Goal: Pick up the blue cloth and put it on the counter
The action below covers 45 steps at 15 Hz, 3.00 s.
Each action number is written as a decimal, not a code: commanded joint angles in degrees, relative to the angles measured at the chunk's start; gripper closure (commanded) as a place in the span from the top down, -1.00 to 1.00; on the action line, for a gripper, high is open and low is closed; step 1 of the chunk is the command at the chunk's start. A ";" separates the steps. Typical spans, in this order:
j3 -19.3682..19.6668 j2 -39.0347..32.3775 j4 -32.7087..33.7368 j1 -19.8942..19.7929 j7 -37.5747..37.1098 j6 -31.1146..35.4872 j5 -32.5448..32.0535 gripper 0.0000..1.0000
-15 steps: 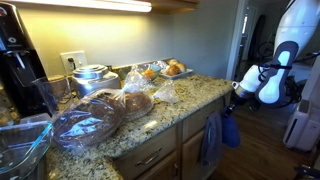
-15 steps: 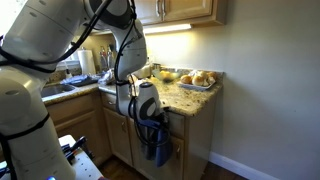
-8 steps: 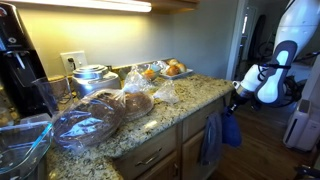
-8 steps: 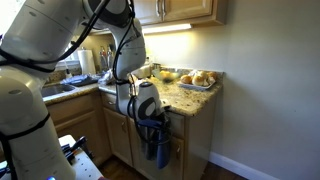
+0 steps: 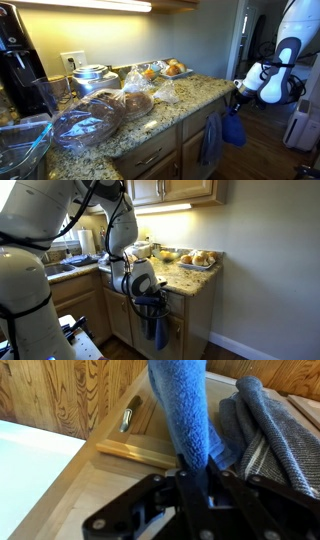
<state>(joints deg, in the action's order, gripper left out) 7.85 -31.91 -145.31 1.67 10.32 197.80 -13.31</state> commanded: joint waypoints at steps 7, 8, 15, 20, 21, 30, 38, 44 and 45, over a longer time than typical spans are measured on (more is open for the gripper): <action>3.38 10.00 -5.85 4.32 5.50 0.04 2.60 -0.81; 3.58 10.40 -6.10 4.55 5.84 0.08 2.73 -0.80; 5.87 14.26 -10.08 8.12 7.47 -2.68 5.66 -0.80; 8.39 17.97 -12.11 12.26 10.55 -3.49 8.09 -0.80; 9.36 18.82 -12.30 13.78 11.47 -4.44 9.19 -0.80; 36.95 20.90 -10.22 41.80 14.18 -12.14 13.46 -0.80; 62.12 16.82 -7.37 68.09 12.47 -12.45 14.43 -0.80; 77.71 12.37 -3.22 85.92 11.56 -17.20 15.04 -0.80; 79.99 11.84 -2.12 88.26 11.74 -18.35 14.84 -0.80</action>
<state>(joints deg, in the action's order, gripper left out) 80.88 -17.39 -150.36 82.43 22.36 182.81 0.56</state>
